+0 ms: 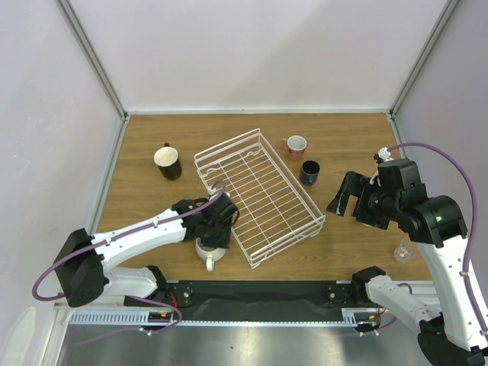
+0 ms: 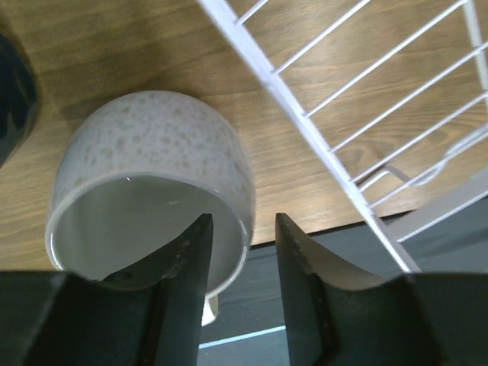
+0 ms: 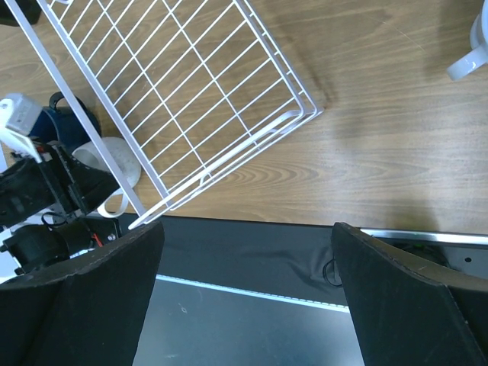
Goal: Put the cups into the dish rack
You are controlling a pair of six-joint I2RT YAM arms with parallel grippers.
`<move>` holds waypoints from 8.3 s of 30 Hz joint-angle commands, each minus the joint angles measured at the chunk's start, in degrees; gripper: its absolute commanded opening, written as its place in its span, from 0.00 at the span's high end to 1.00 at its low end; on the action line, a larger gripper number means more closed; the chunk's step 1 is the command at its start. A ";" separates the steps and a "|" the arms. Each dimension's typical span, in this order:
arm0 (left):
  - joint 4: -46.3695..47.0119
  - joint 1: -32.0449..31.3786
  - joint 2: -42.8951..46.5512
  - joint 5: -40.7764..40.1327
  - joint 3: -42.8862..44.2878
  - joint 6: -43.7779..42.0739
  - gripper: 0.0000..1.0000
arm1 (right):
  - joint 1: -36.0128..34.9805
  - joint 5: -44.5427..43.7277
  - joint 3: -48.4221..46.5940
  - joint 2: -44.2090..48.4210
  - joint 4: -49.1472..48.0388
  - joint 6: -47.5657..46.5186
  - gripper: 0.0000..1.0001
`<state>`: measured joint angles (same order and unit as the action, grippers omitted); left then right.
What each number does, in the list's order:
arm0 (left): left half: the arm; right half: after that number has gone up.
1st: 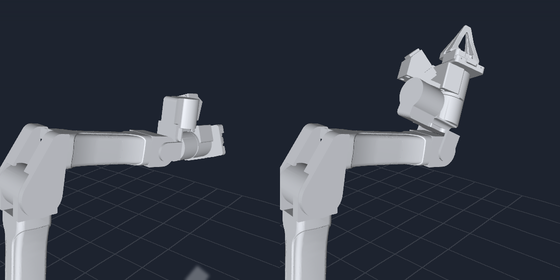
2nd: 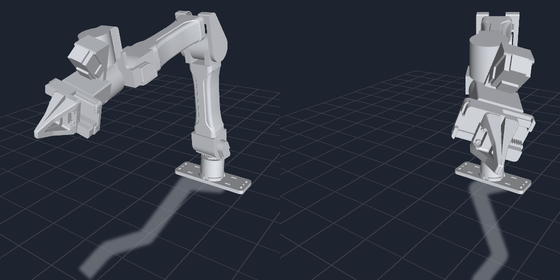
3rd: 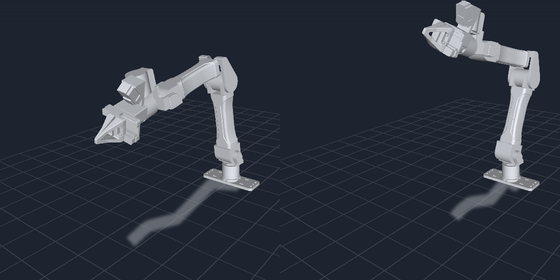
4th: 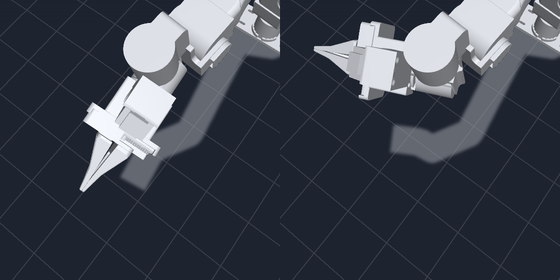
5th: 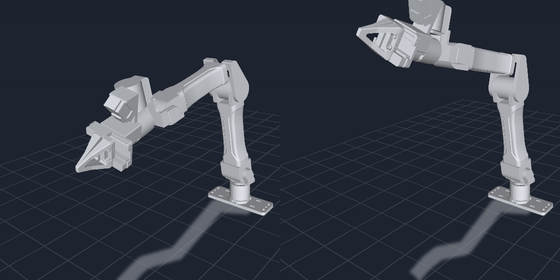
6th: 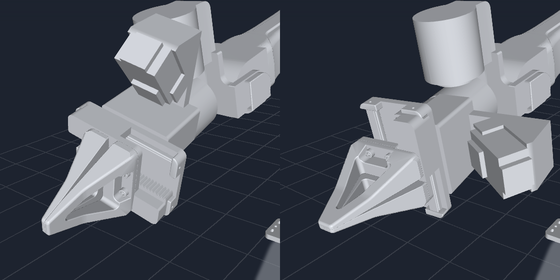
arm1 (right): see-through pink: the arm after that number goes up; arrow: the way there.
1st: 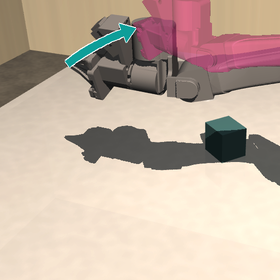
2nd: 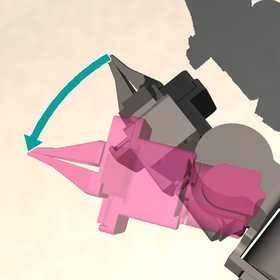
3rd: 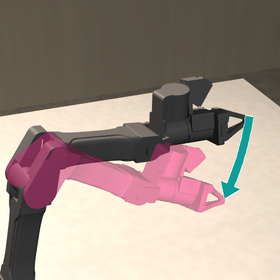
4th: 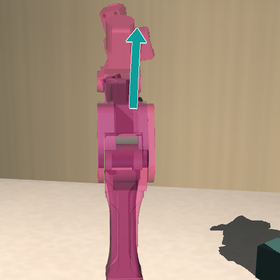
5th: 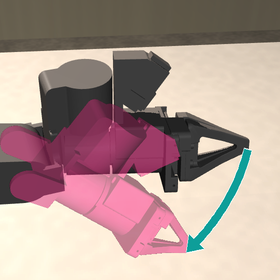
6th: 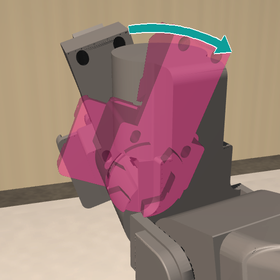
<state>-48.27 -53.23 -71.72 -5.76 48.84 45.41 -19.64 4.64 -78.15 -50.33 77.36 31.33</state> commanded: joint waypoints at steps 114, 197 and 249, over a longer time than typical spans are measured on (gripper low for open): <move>-13.17 7.53 21.89 -26.59 30.00 -12.27 0.04 | -20.97 -23.19 -29.69 -67.18 -48.09 -16.39 1.00; 0.12 27.30 0.51 -3.47 -0.24 -12.71 1.00 | -17.80 -5.71 -1.66 0.76 -15.65 1.46 0.24; 94.23 24.49 28.22 38.02 -10.25 55.84 1.00 | -22.55 37.28 -2.71 -20.60 -70.07 8.39 0.00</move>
<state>40.88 -27.62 -44.84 33.56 37.28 100.49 -41.54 41.30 -79.53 -70.43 12.56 38.00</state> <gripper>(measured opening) 0.151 0.995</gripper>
